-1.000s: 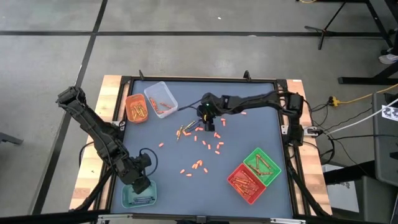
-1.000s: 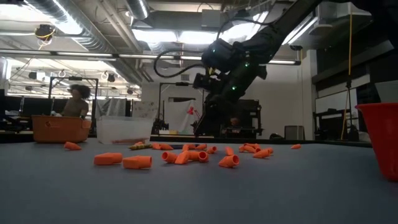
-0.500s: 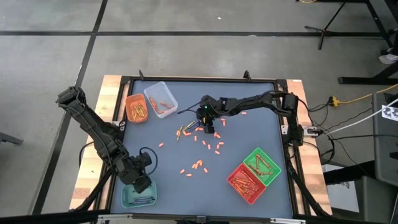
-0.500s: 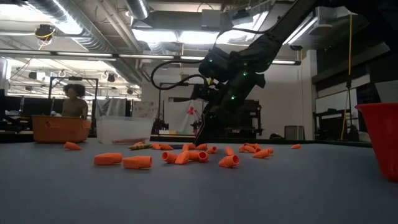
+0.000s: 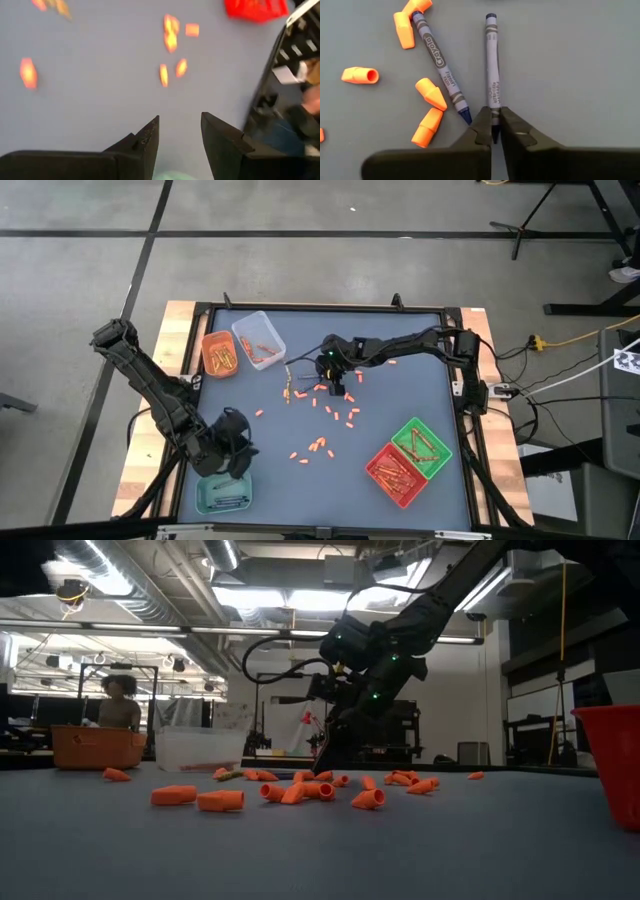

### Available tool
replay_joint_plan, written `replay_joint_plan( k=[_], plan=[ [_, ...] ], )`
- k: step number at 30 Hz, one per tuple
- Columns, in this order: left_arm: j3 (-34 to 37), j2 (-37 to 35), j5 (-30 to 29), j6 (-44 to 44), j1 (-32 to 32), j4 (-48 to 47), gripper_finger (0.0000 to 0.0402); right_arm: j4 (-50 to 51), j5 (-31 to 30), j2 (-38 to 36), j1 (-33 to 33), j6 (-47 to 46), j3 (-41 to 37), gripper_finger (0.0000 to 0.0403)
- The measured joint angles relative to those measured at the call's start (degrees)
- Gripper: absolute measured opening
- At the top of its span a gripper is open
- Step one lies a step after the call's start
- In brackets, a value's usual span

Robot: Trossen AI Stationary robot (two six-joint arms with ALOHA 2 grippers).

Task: Sort crayons
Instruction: Put the blue crayon into the blue bin

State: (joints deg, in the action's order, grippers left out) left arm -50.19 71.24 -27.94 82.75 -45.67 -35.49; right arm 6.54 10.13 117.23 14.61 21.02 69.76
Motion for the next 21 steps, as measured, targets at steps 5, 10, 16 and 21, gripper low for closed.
replay_joint_plan(
  k=[5, 10, 16, 21],
  plan=[
    [0.0, 0.02, -11.86, -12.5, 0.72, 0.0, 0.013, -0.02, 0.0, 0.02, -0.02, -0.04, 0.0, 0.0022],
    [0.0, 0.02, -18.72, -22.16, 2.96, 0.01, 0.013, -0.13, 0.0, 0.02, -0.02, -1.72, 0.0, 0.0006],
    [0.0, 0.01, -19.48, -29.36, 6.74, 0.01, 0.013, -0.79, 5.27, 0.13, 0.21, -4.37, -0.04, 0.001],
    [0.0, 0.0, -19.46, -33.59, 10.05, 0.01, 0.013, -3.18, 8.44, 0.28, -0.21, -9.15, -0.19, 0.0005]
  ],
)
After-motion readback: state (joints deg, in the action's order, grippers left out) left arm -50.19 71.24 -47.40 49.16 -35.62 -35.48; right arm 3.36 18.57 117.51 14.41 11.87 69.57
